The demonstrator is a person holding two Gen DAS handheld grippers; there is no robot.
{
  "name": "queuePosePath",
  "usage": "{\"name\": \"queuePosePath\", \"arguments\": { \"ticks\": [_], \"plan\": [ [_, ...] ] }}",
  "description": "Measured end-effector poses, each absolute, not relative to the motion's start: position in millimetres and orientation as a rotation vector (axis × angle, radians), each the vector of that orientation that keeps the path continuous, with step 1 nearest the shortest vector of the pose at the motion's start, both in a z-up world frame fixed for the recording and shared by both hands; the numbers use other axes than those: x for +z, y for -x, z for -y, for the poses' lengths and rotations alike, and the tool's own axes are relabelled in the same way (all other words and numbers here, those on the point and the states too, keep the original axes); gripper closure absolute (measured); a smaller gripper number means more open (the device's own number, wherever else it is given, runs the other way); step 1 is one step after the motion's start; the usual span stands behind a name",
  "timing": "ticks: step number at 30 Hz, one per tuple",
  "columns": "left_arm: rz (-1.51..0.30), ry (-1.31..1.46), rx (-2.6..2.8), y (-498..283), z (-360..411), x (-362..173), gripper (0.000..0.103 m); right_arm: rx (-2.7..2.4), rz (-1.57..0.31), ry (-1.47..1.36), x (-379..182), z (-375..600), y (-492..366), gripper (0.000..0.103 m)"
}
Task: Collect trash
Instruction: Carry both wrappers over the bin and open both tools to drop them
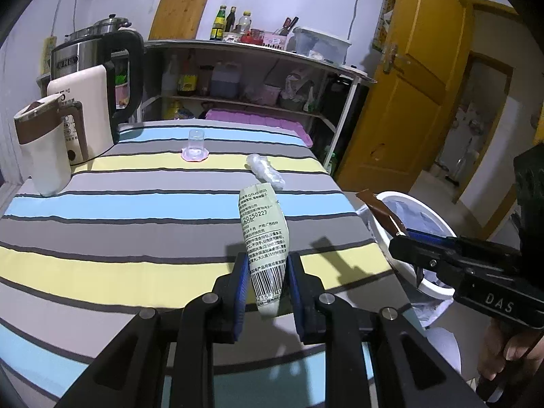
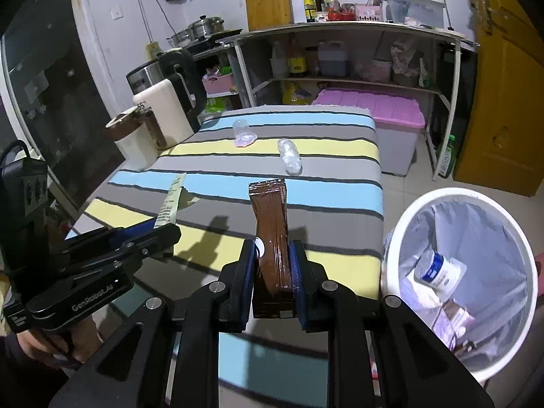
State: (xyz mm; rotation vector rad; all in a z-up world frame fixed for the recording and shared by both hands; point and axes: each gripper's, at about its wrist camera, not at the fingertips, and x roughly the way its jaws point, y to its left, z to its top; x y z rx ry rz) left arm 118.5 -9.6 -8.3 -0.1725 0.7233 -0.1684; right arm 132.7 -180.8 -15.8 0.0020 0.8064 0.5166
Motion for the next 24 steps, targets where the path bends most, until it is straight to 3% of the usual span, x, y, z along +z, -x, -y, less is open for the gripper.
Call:
{"name": "queuePosePath", "arguments": {
  "ticks": [24],
  "plan": [
    [-0.734,0.108,-0.275,-123.8,63.6,-4.8,0.080,0.434,-0.792,-0.091,-16.0,237.8,-109.5,0.081]
  ]
}}
